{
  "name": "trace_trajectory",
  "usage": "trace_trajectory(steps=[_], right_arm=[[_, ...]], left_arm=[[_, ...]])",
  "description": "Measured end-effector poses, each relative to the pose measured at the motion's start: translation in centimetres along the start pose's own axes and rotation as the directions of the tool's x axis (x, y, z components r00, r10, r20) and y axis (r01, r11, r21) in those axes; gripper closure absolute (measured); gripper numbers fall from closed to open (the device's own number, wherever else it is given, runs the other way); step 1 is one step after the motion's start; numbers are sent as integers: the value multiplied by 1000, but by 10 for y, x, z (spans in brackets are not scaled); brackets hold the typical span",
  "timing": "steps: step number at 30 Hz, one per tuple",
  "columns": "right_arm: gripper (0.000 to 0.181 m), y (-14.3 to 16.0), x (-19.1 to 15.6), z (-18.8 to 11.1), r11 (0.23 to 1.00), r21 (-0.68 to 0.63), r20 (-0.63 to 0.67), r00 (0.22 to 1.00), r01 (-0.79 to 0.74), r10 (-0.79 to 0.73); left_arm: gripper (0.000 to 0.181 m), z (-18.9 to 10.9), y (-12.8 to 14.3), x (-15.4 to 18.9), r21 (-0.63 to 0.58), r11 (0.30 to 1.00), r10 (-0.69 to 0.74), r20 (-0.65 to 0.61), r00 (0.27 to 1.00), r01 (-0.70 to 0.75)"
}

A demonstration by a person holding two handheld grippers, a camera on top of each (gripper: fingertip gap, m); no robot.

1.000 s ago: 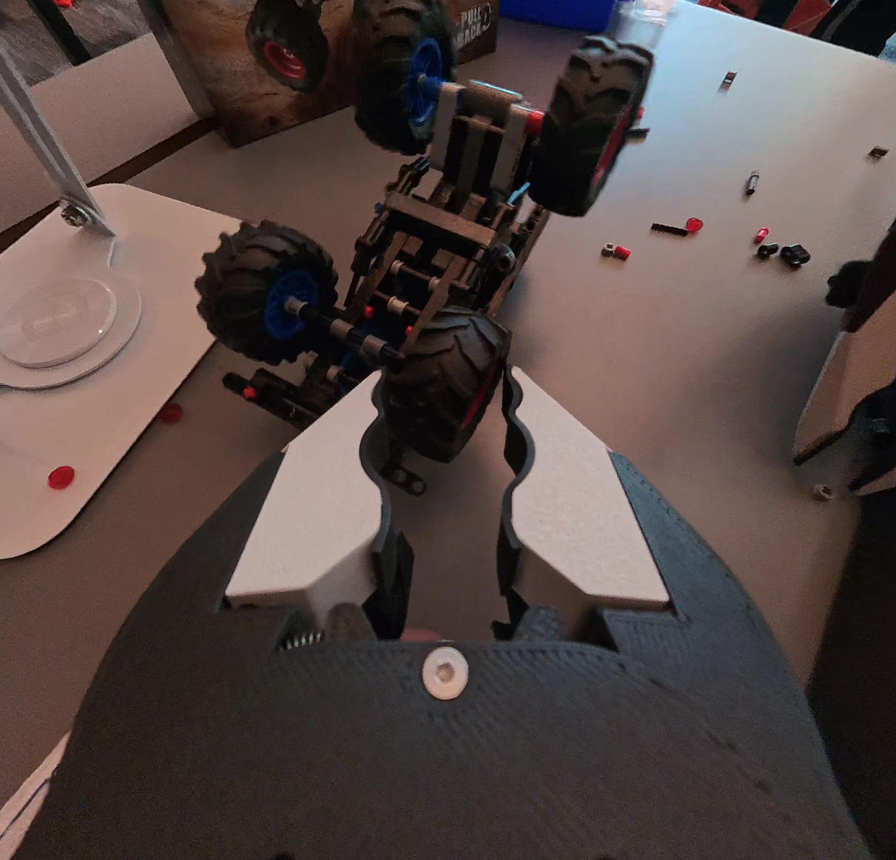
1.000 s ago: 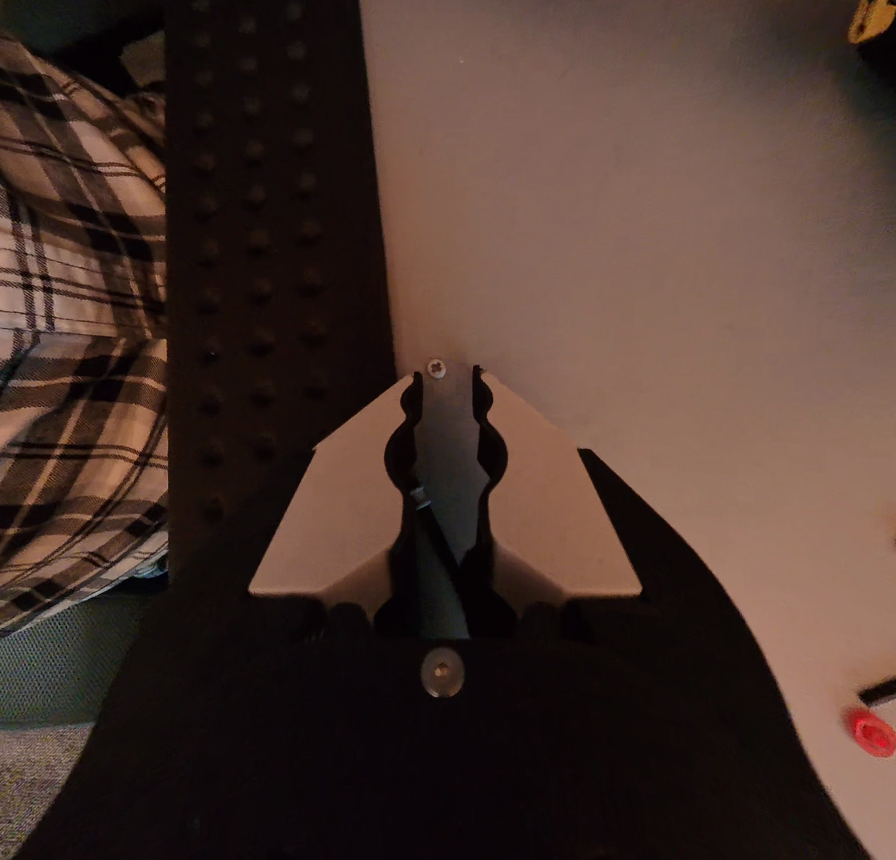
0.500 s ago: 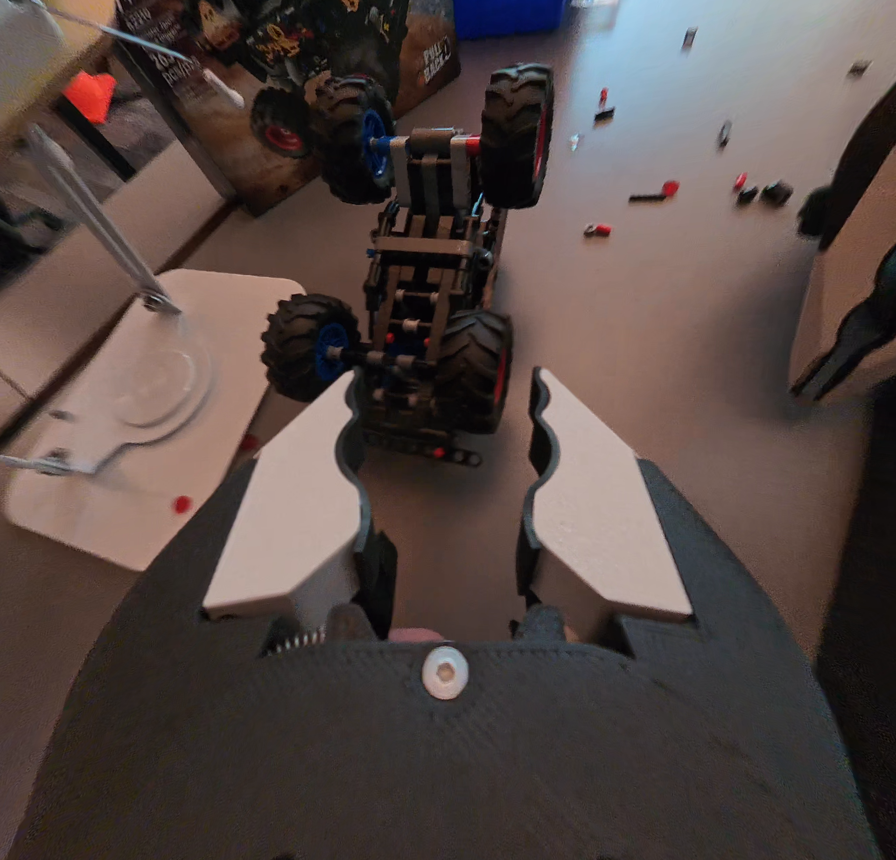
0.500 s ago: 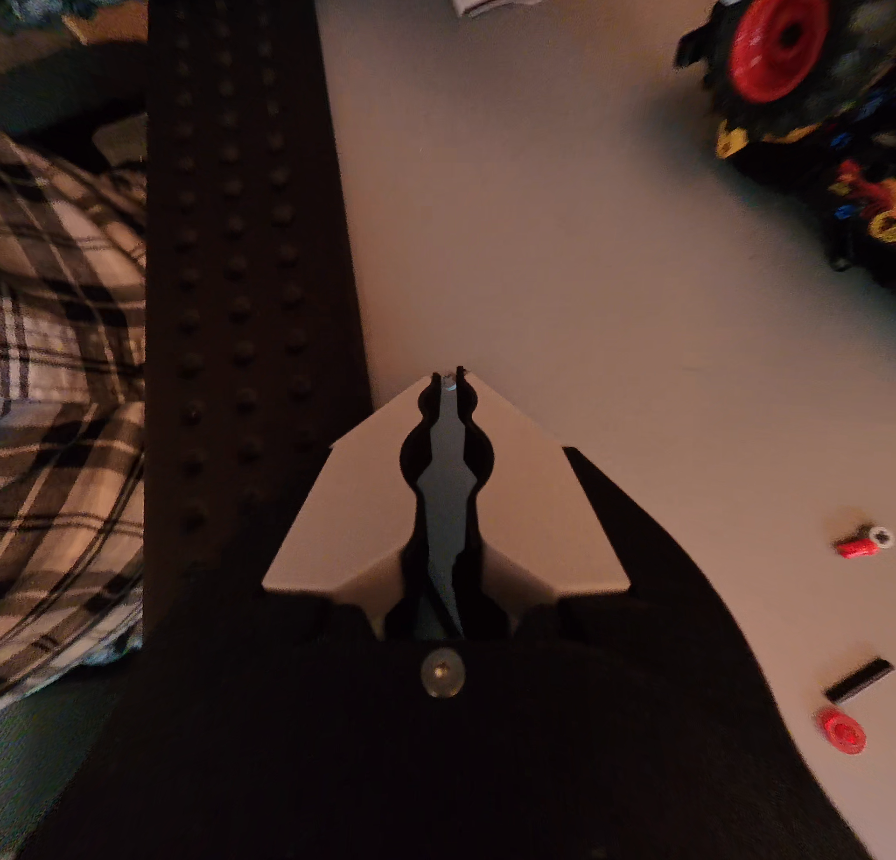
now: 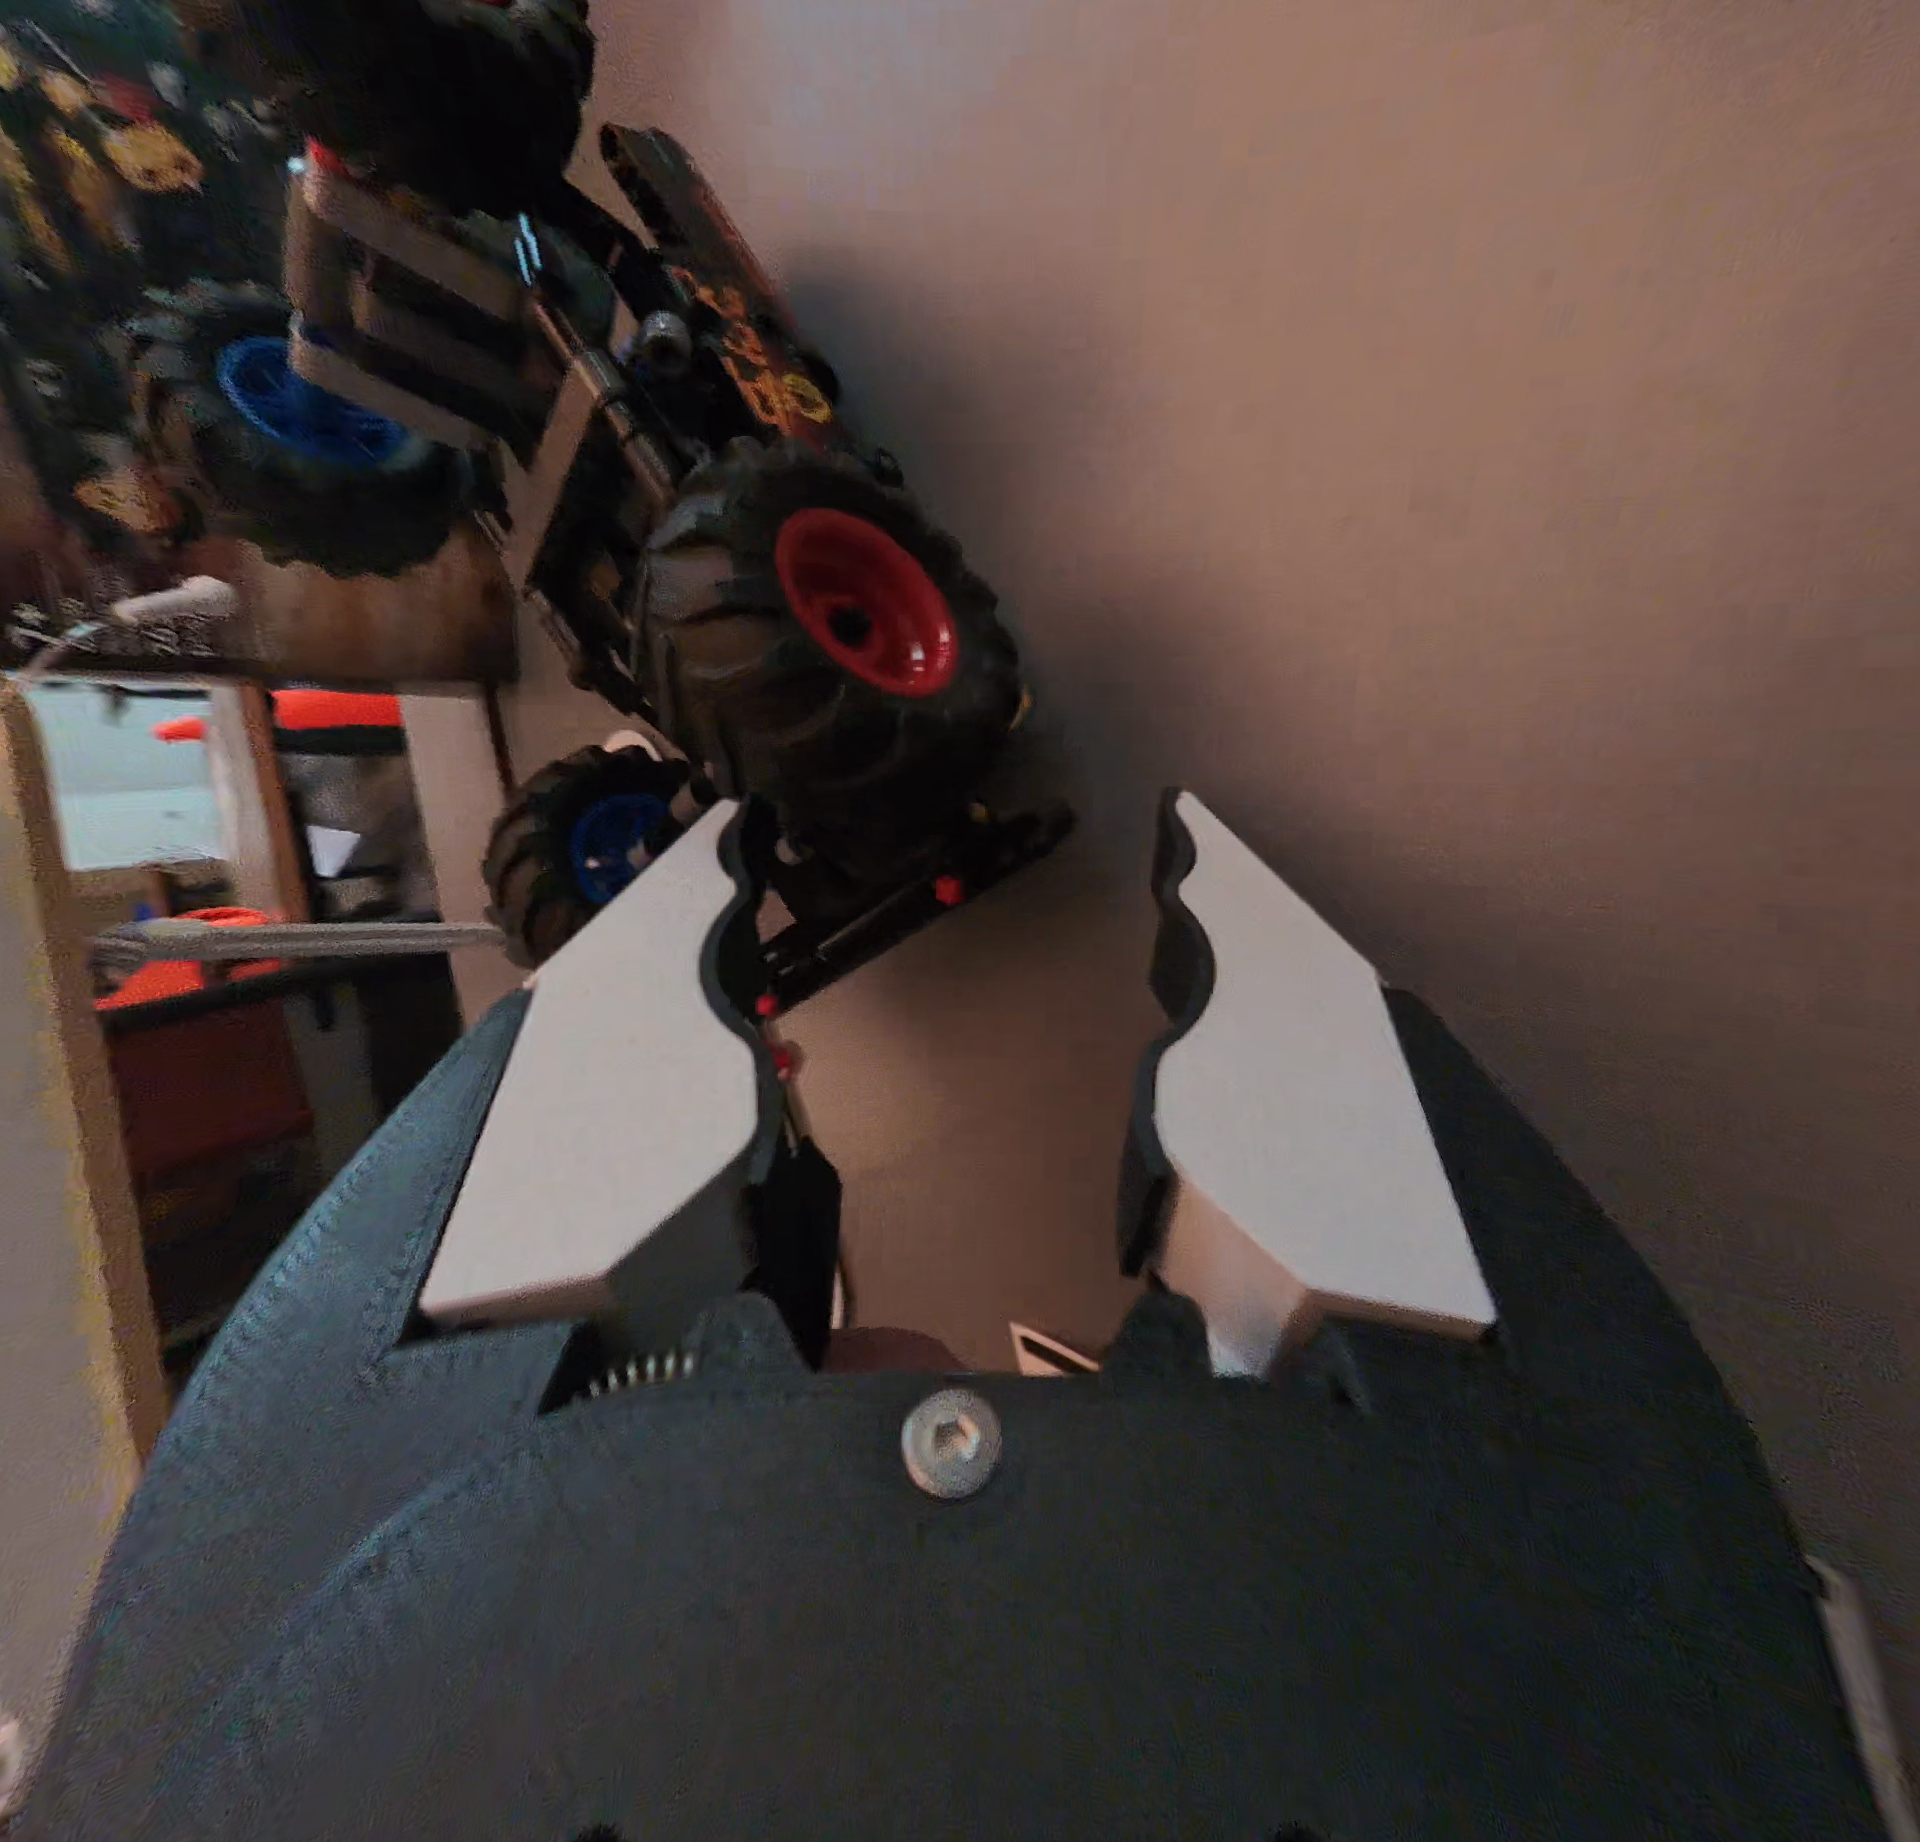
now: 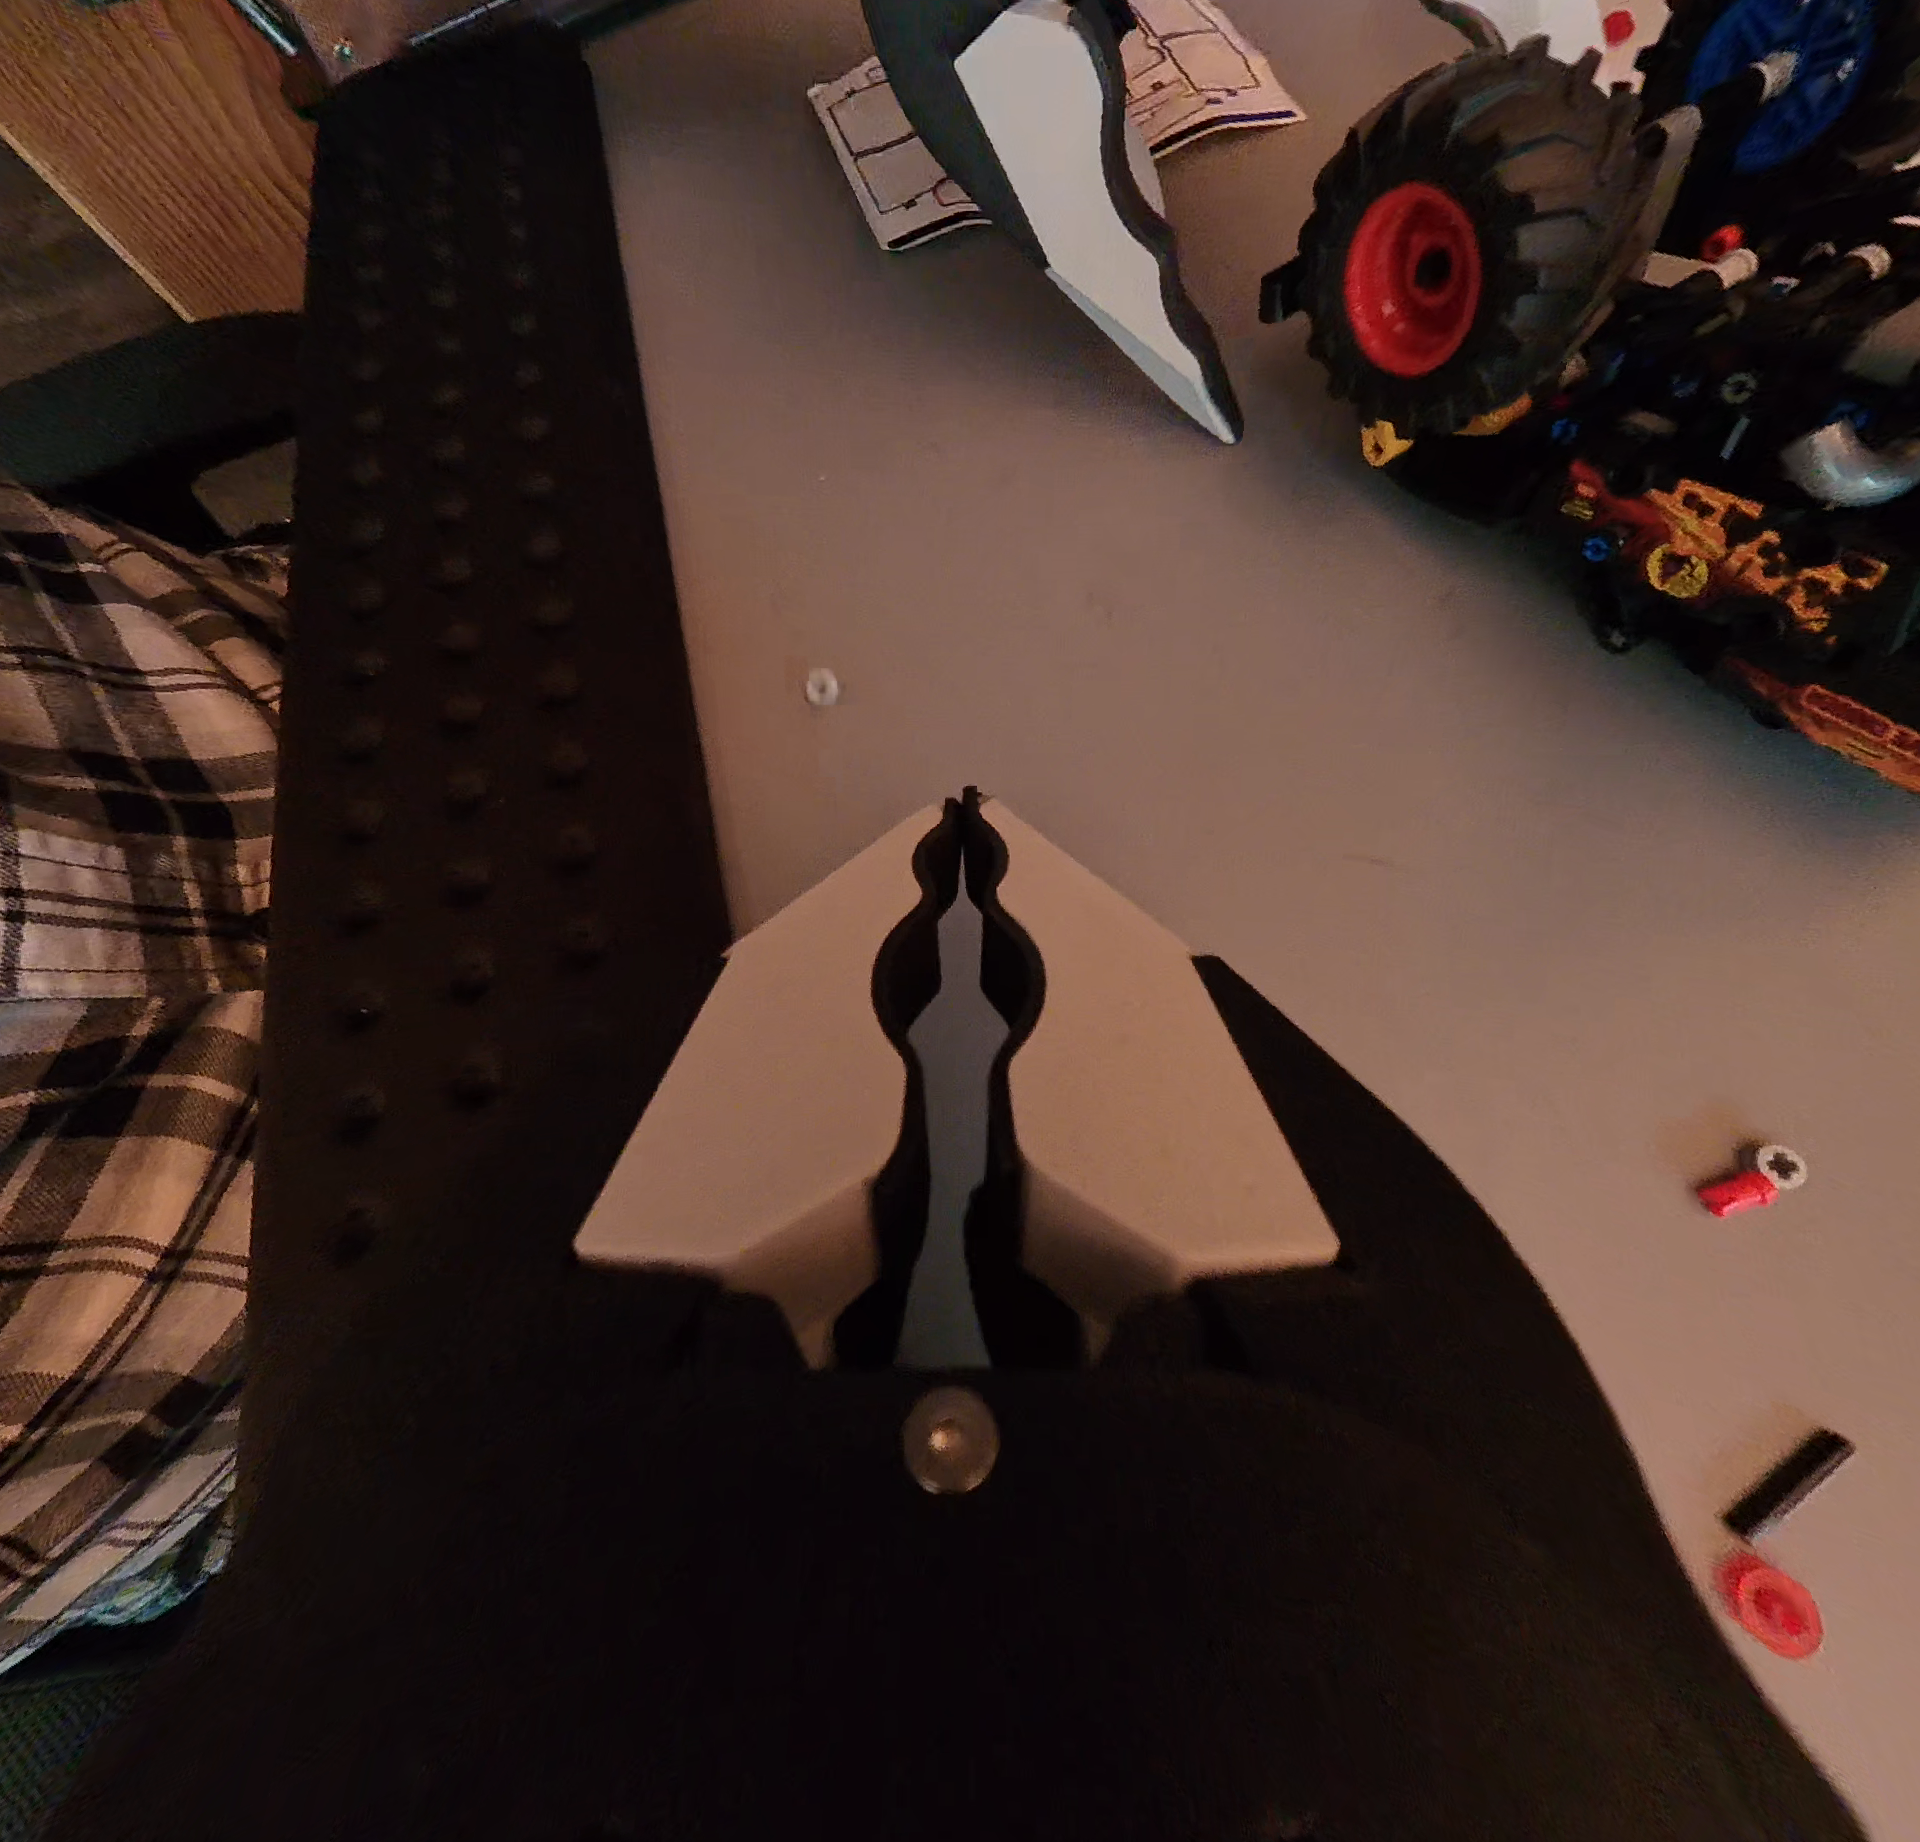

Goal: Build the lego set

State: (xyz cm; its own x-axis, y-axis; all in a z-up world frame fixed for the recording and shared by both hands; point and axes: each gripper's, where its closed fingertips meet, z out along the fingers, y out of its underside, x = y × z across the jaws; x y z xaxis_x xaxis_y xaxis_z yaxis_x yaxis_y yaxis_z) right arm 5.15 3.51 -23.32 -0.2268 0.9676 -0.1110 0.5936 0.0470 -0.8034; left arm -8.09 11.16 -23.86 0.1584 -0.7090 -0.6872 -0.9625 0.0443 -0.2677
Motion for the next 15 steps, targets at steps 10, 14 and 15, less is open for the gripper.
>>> trace_trajectory(steps=[10,14,15], right_arm=[[171,-11,-7,2,1000,-2,19,1000,13,-13],[165,-15,-17,32,996,-66,54,996,67,-63],[165,-19,-18,38,997,-56,67,996,56,-53]], left_arm=[[140,11,-1,-7,25,1000,-15,56,998,14],[143,9,-8,-11,61,993,-105,53,993,102],[144,8,-9,-13,70,989,-134,54,990,130]])
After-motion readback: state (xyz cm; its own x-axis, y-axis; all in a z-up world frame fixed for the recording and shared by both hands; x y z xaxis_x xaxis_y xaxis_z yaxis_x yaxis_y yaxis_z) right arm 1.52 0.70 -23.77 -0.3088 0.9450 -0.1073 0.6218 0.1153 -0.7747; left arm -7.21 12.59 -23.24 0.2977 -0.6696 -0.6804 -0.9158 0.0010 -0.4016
